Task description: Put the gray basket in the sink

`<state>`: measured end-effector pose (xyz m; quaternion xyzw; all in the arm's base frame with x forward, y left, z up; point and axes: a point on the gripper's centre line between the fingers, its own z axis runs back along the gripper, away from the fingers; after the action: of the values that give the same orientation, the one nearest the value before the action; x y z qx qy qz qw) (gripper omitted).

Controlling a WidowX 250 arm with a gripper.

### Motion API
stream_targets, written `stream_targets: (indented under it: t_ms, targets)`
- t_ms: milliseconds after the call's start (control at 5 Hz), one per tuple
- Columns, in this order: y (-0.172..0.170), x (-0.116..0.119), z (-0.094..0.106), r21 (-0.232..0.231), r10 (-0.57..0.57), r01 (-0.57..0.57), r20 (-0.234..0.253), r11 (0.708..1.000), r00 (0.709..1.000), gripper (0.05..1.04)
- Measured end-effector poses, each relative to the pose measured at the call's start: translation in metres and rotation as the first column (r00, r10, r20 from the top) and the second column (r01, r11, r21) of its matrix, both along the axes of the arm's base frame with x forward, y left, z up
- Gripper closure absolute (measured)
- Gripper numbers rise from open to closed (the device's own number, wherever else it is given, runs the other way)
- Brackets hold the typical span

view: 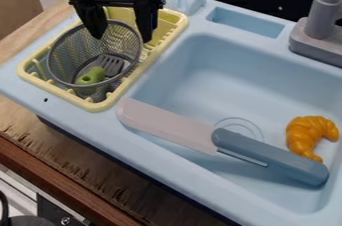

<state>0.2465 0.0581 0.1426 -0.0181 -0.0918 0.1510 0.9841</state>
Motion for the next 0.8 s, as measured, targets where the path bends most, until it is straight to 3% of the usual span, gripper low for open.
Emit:
stream_targets:
  t_ms: [200, 400, 600, 800]
  targets:
    - [-0.001, -0.002, -0.006, -0.009, 0.009, -0.01, -0.02, 1.0, 1.0, 0.083]
    - [0.004, 0.011, -0.006, -0.063, 0.174, -0.174, -0.008, 0.983, 0.985, 0.083]
    - [0.011, 0.026, -0.005, -0.1, 0.323, -0.318, 0.041, 0.943, 0.945, 0.083]
    - [0.015, 0.033, -0.007, -0.067, 0.434, -0.43, 0.074, 0.901, 0.898, 0.083]
